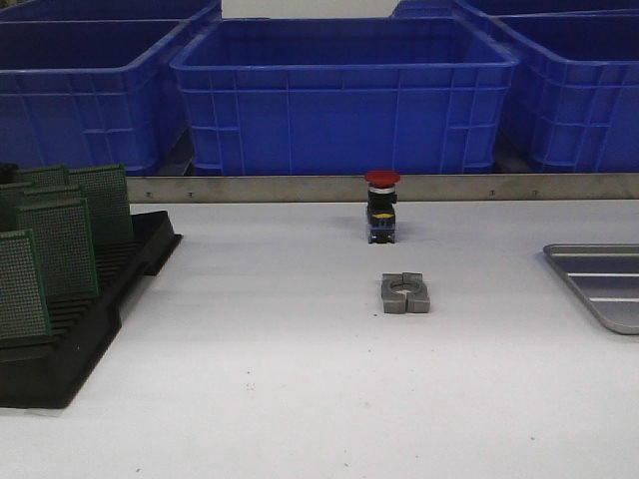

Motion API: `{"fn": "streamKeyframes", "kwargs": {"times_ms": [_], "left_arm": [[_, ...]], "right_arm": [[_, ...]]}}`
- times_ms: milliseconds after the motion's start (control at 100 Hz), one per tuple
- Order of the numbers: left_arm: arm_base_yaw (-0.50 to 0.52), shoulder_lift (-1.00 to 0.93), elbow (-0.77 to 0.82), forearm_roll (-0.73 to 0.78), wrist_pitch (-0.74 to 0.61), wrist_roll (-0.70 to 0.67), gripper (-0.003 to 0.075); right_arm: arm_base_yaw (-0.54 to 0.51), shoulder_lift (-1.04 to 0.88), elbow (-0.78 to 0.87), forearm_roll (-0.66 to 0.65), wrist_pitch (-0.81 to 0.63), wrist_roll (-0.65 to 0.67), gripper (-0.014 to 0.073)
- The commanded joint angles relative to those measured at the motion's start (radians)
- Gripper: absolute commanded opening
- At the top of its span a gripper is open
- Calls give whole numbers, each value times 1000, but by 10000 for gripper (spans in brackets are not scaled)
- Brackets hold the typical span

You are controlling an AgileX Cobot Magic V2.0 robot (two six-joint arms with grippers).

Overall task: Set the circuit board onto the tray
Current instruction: 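Reach the left gripper toward the green boards in the black rack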

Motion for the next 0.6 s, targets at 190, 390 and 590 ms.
{"fn": "streamKeyframes", "kwargs": {"times_ms": [190, 390, 590], "left_arm": [[-2, -28, 20, 1, -81, -9, -20], [-2, -28, 20, -52, -145, -9, -20], [-2, -28, 20, -62, -210, -9, -20]], "right_arm": [[-6, -23, -1, -14, -73, -2, -60], [-6, -23, -1, -14, -73, -2, -60], [-6, -23, -1, -14, -73, -2, -60]]}}
